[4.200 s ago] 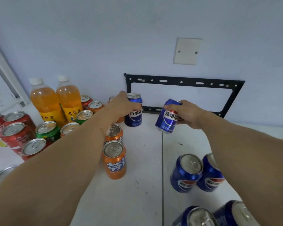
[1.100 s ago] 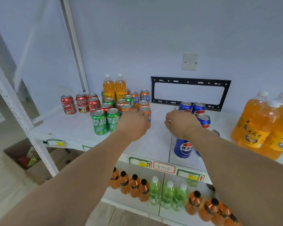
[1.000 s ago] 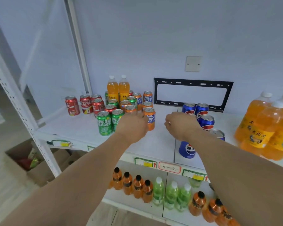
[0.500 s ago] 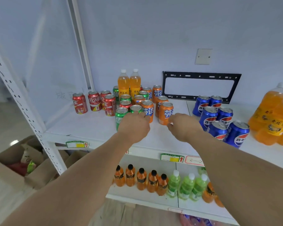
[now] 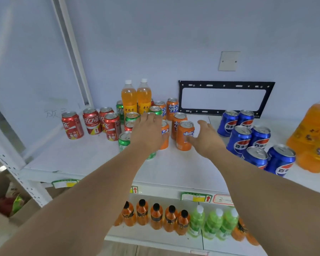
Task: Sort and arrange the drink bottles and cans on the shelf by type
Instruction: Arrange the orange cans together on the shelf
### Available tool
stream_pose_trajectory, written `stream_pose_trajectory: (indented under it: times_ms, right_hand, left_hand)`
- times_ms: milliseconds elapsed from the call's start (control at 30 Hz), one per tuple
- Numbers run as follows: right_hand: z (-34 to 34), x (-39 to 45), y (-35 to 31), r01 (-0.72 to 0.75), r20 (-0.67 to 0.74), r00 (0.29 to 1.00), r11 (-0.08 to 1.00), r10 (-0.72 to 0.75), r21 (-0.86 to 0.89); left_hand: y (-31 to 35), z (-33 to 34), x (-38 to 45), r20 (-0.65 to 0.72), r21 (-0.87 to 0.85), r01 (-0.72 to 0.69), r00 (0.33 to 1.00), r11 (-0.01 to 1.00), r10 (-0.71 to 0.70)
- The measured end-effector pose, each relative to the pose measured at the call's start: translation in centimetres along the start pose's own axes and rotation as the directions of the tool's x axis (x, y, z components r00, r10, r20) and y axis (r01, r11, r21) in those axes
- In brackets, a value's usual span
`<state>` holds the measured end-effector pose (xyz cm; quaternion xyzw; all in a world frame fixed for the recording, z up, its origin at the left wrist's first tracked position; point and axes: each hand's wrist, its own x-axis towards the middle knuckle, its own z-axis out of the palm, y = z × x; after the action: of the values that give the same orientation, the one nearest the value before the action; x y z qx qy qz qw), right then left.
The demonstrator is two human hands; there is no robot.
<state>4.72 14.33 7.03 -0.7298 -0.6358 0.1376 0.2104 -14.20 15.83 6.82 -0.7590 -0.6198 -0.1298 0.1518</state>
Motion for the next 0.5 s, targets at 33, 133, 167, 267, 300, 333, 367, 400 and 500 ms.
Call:
stream_pose_trajectory:
  times_ms: [33, 133, 167, 267, 300, 333, 367, 400, 500]
  right_hand:
    - [0.0, 0.9, 0.1, -0.033, 0.022, 0.999, 0.998, 0.032, 0.055]
    - [0.6, 2.9, 0.5, -0.081, 0.065, 0.995, 0.983, 0.071, 0.167]
    - [0.8, 3.4, 0.6, -0.093, 0.076, 0.994, 0.975, 0.079, 0.202]
    - [1.9, 4.2, 0.9, -0.137, 0.121, 0.987, 0.944, 0.105, 0.3]
    - [2.3, 4.3, 1.0, -0.145, 0.13, 0.986, 0.932, 0.107, 0.331]
    - [2.7, 4.4, 1.0, -0.149, 0.138, 0.985, 0.92, 0.105, 0.362]
    - [3.0, 4.5, 1.0, -0.148, 0.144, 0.985, 0.907, 0.098, 0.393]
    - [3.4, 4.7, 1.0, -0.147, 0.145, 0.985, 0.896, 0.094, 0.419]
    - [4.0, 5.4, 0.7, -0.167, 0.139, 0.983, 0.882, 0.116, 0.441]
  left_hand:
    - [0.0, 0.0, 1.1, 0.038, 0.022, 0.015, 0.999, 1.0, -0.016]
    - [0.1, 0.3, 3.5, 0.173, 0.064, 0.075, 0.981, 0.995, -0.085]
    - [0.1, 0.5, 4.0, 0.222, 0.081, 0.086, 0.97, 0.993, -0.102]
    - [0.6, 1.4, 4.9, 0.303, 0.079, 0.086, 0.947, 0.993, -0.106]
    - [0.7, 1.6, 5.1, 0.311, 0.068, 0.091, 0.944, 0.993, -0.108]
    - [0.8, 1.9, 5.2, 0.319, 0.064, 0.101, 0.941, 0.993, -0.116]
    - [0.9, 2.1, 5.3, 0.328, 0.064, 0.111, 0.936, 0.992, -0.126]
    - [0.9, 2.4, 5.5, 0.336, 0.06, 0.124, 0.932, 0.99, -0.137]
    - [0.7, 3.2, 5.8, 0.339, 0.001, 0.202, 0.921, 0.979, -0.19]
